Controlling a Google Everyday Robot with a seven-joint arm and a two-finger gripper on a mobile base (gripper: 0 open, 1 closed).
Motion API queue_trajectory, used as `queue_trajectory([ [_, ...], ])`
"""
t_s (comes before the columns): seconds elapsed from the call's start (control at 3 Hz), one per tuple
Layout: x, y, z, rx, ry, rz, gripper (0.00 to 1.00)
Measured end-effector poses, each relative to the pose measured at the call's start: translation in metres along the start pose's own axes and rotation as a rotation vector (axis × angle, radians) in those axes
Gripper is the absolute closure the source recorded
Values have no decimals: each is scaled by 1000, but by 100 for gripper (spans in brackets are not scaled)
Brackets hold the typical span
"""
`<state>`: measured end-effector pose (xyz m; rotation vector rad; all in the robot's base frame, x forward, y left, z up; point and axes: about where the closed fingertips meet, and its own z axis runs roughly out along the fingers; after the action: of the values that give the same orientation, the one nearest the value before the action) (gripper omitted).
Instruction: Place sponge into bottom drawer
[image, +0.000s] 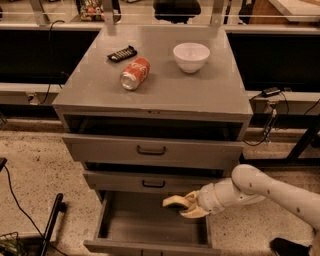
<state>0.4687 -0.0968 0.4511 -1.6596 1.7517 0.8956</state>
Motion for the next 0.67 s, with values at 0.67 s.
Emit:
queue_trajectory([
  [0.67, 41, -4, 49, 21, 13, 108, 100],
])
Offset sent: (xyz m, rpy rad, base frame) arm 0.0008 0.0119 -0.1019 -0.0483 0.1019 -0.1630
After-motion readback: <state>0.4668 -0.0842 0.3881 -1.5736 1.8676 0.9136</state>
